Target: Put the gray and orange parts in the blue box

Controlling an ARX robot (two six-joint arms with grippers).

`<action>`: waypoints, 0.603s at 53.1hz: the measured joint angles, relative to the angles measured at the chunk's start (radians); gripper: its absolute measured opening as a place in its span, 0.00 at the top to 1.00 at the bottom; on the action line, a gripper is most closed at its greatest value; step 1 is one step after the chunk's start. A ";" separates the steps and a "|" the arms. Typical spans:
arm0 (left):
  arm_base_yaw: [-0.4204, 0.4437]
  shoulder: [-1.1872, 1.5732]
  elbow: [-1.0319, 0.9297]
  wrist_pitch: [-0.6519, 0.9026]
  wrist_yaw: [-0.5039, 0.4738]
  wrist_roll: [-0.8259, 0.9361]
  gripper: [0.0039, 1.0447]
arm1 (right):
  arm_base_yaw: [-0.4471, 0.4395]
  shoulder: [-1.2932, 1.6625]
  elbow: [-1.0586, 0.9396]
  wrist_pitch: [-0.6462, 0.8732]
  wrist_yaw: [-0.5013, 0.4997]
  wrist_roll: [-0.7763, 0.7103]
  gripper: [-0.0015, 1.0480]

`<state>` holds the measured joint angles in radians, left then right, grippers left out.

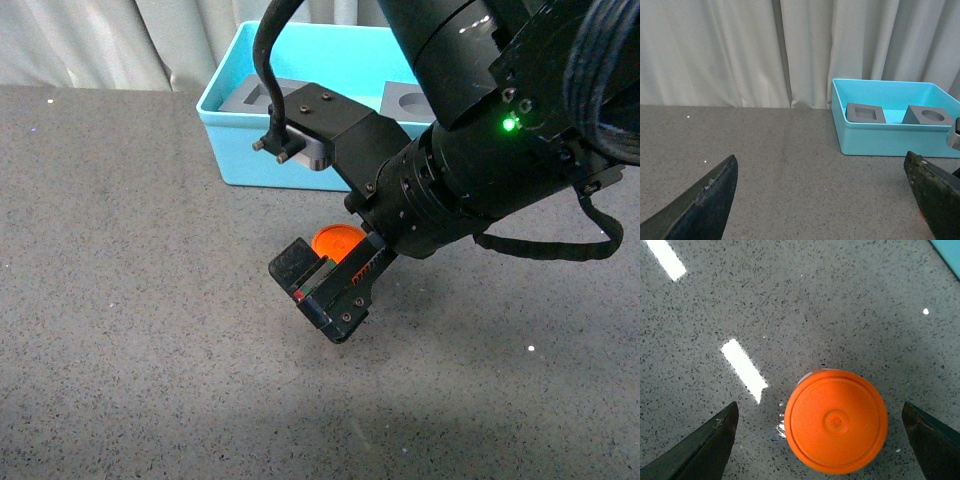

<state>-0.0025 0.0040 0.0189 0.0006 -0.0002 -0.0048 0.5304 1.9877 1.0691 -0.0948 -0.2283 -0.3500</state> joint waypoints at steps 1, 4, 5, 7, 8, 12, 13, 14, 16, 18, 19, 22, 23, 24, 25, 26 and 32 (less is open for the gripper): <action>0.000 0.000 0.000 0.000 0.000 0.000 0.06 | 0.001 0.002 0.001 0.000 0.002 0.000 0.09; 0.000 0.000 0.000 0.000 0.000 0.000 0.06 | 0.004 0.017 0.010 -0.002 0.012 -0.003 0.12; 0.000 0.000 0.000 0.000 0.000 0.000 0.06 | 0.005 0.022 0.013 -0.002 0.017 -0.005 0.15; 0.000 0.000 0.000 0.000 0.000 0.000 0.06 | 0.005 0.030 0.019 -0.002 0.024 -0.006 0.20; 0.000 0.000 0.000 0.000 0.000 0.000 0.06 | 0.006 0.034 0.023 -0.001 0.026 -0.006 0.24; 0.000 0.000 0.000 0.000 0.000 0.000 0.06 | 0.007 0.042 0.034 0.002 0.026 -0.005 0.36; 0.000 0.000 0.000 0.000 0.000 0.000 0.06 | 0.007 0.043 0.036 0.003 0.030 -0.005 0.39; 0.000 0.000 0.000 0.000 0.000 0.000 0.06 | 0.007 0.043 0.037 0.003 0.032 -0.005 0.41; 0.000 0.000 0.000 0.000 0.000 0.000 0.06 | 0.007 0.043 0.039 0.003 0.032 -0.005 0.46; 0.000 0.000 0.000 0.000 0.000 0.000 0.06 | 0.007 0.043 0.042 0.003 0.032 -0.005 0.51; 0.000 0.000 0.000 0.000 0.000 0.000 0.06 | 0.007 0.043 0.043 0.003 0.034 -0.004 0.54; 0.000 0.000 0.000 0.000 0.000 0.000 0.06 | 0.007 0.043 0.044 0.003 0.036 -0.004 0.56; 0.000 0.000 0.000 0.000 0.000 0.000 0.06 | 0.007 0.043 0.044 0.002 0.035 -0.004 0.56; 0.000 0.000 0.000 0.000 0.000 0.000 0.06 | 0.007 0.041 0.044 0.002 0.033 -0.003 0.57; 0.000 0.000 0.000 0.000 0.000 0.000 0.06 | 0.007 0.037 0.043 0.000 0.027 -0.001 0.57; 0.000 0.000 0.000 0.000 0.000 0.000 0.06 | 0.005 0.026 0.037 0.000 0.012 0.008 0.57; 0.000 0.000 0.000 0.000 0.000 0.000 0.06 | -0.015 -0.084 -0.017 0.006 -0.034 0.026 0.57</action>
<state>-0.0025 0.0040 0.0189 0.0006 -0.0002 -0.0048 0.5152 1.9034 1.0523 -0.0883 -0.2619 -0.3237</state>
